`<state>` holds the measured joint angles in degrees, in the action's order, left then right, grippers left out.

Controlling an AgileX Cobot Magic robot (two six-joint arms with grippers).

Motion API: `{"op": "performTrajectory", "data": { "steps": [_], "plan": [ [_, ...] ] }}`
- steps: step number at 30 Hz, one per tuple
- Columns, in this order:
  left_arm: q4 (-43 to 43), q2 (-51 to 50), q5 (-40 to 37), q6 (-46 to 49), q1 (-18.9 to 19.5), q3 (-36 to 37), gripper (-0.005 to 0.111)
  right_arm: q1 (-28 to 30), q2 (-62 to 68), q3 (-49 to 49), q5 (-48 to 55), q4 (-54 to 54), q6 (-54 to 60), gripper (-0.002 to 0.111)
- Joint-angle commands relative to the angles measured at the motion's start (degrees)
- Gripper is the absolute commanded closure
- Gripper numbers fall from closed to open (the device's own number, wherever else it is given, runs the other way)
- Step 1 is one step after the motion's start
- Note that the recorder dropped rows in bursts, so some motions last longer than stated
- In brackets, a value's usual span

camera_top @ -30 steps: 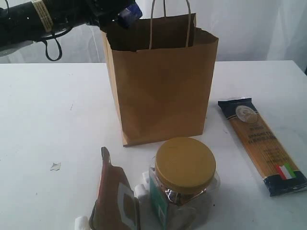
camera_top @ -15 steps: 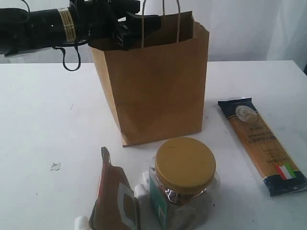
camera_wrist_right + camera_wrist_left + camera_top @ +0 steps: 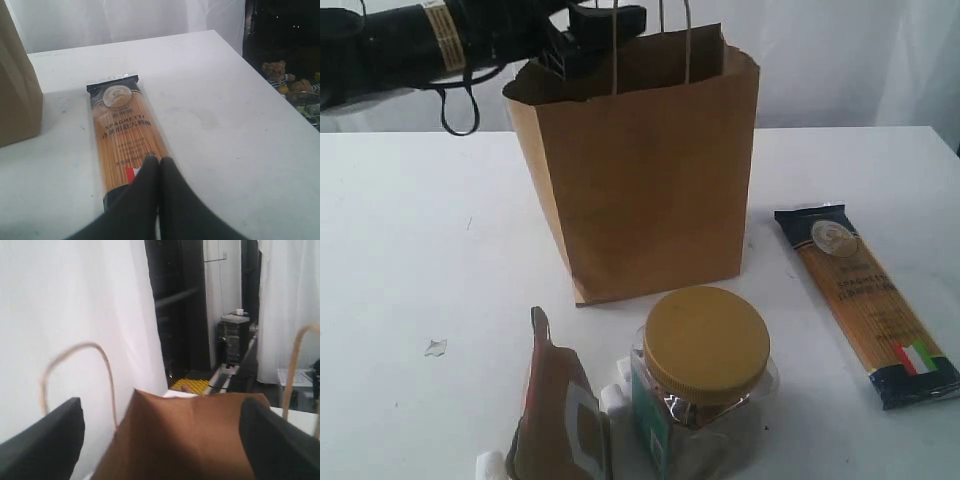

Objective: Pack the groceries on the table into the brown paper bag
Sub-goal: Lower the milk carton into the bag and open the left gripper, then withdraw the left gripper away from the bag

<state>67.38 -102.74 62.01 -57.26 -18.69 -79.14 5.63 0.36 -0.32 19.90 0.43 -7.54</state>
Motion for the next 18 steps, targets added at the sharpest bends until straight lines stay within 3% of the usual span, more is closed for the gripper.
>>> {"op": "performTrajectory", "data": {
  "steps": [1, 12, 15, 18],
  "plan": [
    [-4.5, 2.9, 1.4, 5.3, 3.7, -0.4, 0.022, 0.3, -0.4, 0.3, -0.2, 0.0, -0.1, 0.108],
    [-4.5, 8.4, 7.5, 3.7, 15.8, -0.4, 0.035, 0.3, -0.4, 0.3, -0.2, 0.0, -0.1, 0.108],
    [-4.3, 10.4, 5.3, 2.9, 18.5, -0.4, 0.051, 0.3, -0.4, 0.3, -0.2, 0.0, -0.1, 0.108],
    [-2.9, 11.9, -1.5, 1.5, 20.2, -0.4, 0.078, 0.3, -0.4, 0.3, -0.2, 0.0, -0.1, 0.108]
  ]
}}
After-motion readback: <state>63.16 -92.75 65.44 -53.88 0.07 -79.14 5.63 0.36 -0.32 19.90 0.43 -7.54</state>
